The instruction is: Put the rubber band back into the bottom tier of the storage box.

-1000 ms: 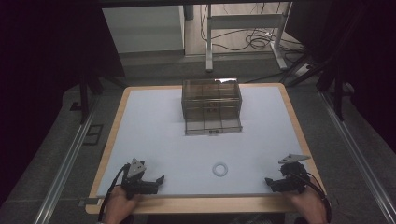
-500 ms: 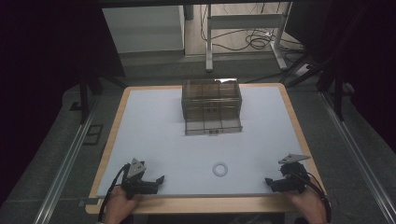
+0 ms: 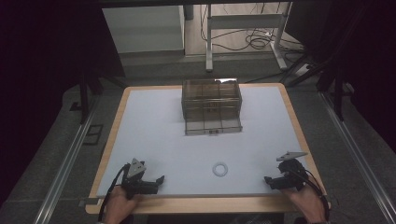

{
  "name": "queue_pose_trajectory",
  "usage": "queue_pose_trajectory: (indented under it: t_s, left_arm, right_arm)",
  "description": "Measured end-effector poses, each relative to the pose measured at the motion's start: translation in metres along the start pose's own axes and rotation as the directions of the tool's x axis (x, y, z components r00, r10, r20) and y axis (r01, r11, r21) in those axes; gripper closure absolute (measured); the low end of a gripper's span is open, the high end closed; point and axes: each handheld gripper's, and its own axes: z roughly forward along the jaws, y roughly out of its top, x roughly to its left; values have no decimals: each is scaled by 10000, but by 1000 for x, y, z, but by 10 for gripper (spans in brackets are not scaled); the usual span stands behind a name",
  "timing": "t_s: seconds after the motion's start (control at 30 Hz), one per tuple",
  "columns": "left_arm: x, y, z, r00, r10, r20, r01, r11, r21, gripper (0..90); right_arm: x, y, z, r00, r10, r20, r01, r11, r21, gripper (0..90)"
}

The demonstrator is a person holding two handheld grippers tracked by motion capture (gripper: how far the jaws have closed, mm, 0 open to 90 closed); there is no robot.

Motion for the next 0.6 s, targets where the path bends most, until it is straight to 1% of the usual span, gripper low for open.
queue_pose_trajectory:
  t_s: [0.03,0.07,0.2,0.4,0.5,0.53,0.6]
  left_arm:
    - [0,0,0,10000,-4,1,4,10000,0,0]
    - [0,0,0,10000,0,-1,0,10000,-1,0]
    - [0,0,0,10000,-11,2,11,10000,-5,0]
    - [0,0,0,10000,0,3,0,10000,2,0]
    - [0,0,0,10000,-6,0,6,10000,-19,0]
    - [0,0,0,10000,-4,-2,4,10000,-19,0]
    - [0,0,0,10000,-3,1,3,10000,-17,0]
  right_arm:
    - [1,2,0,9998,62,-176,-61,10000,20,166]
    - [2,3,0,9997,41,-230,-40,10000,48,173]
    - [6,8,2,9996,-17,-270,22,9998,178,193]
    - [9,12,3,9996,57,-274,-48,9995,322,199]
    - [11,15,5,9992,153,-356,-140,9992,362,198]
    - [12,17,5,9988,150,-465,-132,9991,400,198]
    - [14,19,6,9988,107,-480,-88,9991,406,198]
